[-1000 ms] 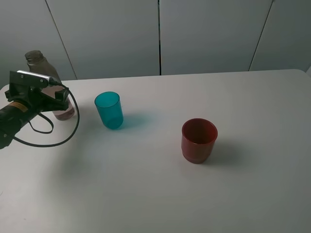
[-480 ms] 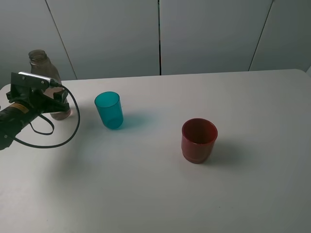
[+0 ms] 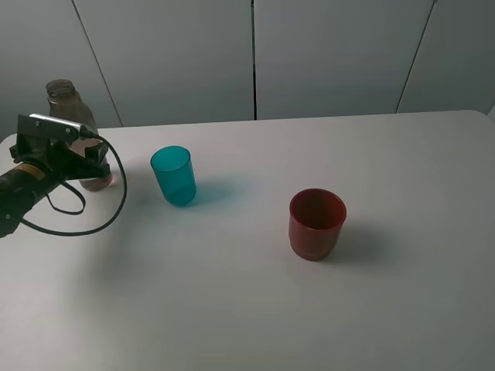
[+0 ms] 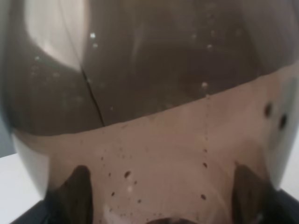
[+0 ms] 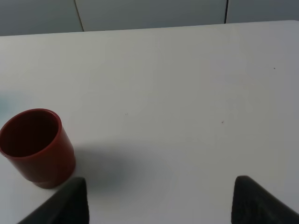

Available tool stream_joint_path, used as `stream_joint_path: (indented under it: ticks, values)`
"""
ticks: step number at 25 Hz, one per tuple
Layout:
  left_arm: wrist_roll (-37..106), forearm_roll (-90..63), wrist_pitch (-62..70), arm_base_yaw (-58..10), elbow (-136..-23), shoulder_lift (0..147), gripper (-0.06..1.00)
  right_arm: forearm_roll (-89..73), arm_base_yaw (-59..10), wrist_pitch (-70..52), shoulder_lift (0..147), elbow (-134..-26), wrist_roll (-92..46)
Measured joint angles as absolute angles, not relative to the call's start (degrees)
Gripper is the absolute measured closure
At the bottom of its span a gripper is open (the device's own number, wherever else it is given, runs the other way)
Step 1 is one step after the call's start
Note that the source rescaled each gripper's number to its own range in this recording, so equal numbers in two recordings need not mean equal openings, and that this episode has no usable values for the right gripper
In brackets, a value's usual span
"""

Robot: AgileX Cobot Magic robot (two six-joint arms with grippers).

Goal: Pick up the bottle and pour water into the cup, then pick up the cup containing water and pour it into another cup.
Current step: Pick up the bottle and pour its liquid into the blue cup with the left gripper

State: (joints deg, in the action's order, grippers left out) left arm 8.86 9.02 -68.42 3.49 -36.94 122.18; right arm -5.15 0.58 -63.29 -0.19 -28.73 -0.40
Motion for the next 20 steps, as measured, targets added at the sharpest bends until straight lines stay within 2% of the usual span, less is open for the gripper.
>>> stream_joint_path:
  ticks: [3,11,20]
  values:
    - [8.86,9.02,-68.09,3.49,-36.94,120.71,0.9,-5.15,0.58,-63.29,-0.19,-28.73,-0.4]
    - [8.97,9.93,-65.21,3.49,-36.84,113.65,0.9,-5.15,0.58,-63.29,-0.19,-28.73,-0.4]
    - [9.08,11.35,-45.98,3.49,-36.74,102.73,0.91,-5.15,0.58,-63.29,-0.19,-28.73,0.0]
